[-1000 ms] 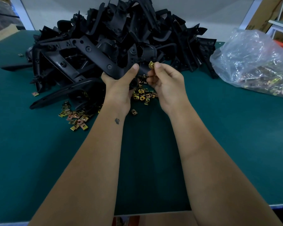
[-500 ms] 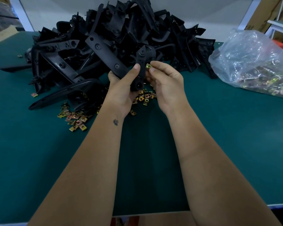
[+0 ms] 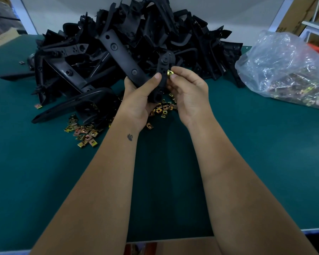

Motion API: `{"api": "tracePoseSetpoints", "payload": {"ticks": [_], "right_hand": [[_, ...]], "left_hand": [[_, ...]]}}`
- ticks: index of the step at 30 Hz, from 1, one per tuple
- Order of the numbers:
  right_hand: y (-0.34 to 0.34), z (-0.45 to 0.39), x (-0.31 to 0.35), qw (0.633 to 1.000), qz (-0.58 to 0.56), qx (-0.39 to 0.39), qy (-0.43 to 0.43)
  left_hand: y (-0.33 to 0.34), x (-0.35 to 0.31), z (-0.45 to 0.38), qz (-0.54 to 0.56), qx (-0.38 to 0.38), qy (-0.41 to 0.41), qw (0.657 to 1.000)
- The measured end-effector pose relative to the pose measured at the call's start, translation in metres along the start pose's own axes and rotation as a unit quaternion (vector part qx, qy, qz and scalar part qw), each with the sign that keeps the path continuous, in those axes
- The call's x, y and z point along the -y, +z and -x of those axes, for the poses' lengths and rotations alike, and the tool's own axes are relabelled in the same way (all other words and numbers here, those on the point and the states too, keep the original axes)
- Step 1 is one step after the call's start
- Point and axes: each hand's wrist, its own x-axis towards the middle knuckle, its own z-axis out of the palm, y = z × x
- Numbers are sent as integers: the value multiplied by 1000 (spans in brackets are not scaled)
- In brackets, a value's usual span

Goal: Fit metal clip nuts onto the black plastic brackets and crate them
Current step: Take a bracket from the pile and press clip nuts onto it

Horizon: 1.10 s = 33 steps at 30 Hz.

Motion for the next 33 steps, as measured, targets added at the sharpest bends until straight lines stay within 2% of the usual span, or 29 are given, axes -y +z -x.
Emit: {"api": "tracePoseSetpoints", "payload": {"ticks": [16, 22, 27, 33], "right_hand": [[3, -1, -3, 1000, -8, 5, 8], [3, -1, -3, 1000, -1, 7, -1], [0, 0, -1, 998, 55, 26, -14], [-2, 0, 1, 998, 52, 30, -10]], "left_hand": [[0, 2, 3, -72, 36, 27, 996], [1, 2, 2, -111, 25, 33, 993], [1, 3, 5, -158, 18, 42, 986], [1, 2, 7, -193, 18, 55, 979]]}}
